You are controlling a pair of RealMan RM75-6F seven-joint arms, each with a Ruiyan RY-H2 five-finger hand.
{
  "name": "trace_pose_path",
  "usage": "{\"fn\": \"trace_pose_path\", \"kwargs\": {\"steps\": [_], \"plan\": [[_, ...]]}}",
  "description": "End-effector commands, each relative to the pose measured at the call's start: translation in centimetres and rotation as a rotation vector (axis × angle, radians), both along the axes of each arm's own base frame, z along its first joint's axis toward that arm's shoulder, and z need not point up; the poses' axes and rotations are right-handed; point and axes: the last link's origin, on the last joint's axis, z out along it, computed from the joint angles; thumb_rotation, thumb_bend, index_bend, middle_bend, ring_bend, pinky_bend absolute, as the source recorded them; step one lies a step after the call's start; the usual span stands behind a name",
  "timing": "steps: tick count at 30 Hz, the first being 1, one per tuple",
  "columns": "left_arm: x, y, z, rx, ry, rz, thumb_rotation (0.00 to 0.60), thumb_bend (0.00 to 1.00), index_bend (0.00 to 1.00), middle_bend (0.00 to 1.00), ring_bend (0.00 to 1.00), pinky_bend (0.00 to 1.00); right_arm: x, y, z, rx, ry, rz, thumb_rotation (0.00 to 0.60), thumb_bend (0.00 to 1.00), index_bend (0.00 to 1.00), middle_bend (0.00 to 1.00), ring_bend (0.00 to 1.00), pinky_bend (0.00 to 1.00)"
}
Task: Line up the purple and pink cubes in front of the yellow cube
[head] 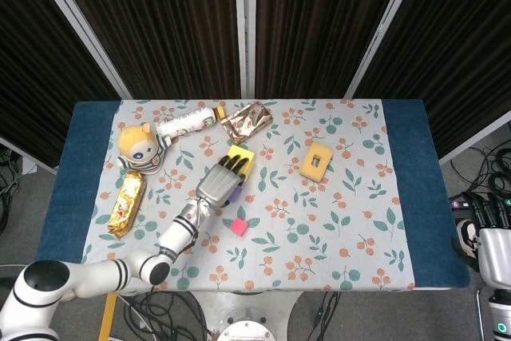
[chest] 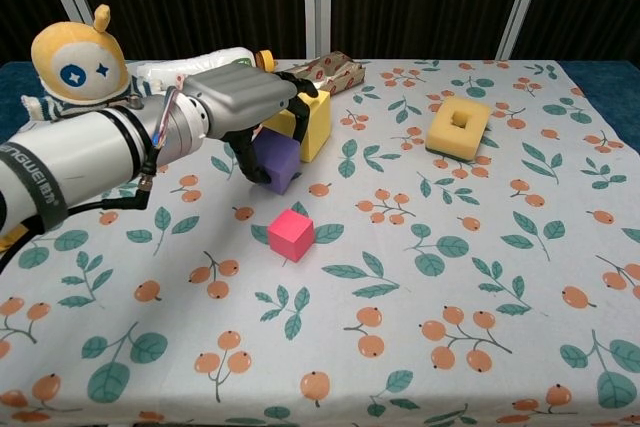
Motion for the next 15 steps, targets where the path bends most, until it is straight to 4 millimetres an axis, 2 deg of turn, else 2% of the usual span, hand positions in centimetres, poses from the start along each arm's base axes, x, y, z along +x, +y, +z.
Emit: {"fn": "trace_pose_path", "kwargs": {"steps": [1, 11, 15], "plan": [[0.03, -0.01, 0.01, 0.007, -0.002, 0.003, 0.6, 0.22, 0.49, 0.16, 0.1, 0.16, -0.01, 0.02, 0.02, 0.001, 0.0, -0.001, 0.6, 0.15, 0.11, 0.14, 0.06, 0.19], [0.21, -0.42, -0.03, 0.019, -0.002, -0.018, 0.6, 0.13, 0.46, 0.16, 0.1, 0.16, -0.01, 0.27, 0.16, 0.0, 0.002, -0.001, 0.6, 0.15, 0.11, 0.14, 0.06, 0.19], [0.28, -0.94, 0.39, 0.023, -0.02, -0.031, 0.6, 0.12, 0.42, 0.15, 0.1, 0.16, -0.01, 0.34, 0.26, -0.004, 0.002, -0.001, 0.6, 0.15, 0.11, 0.14, 0.06, 0.19]]}}
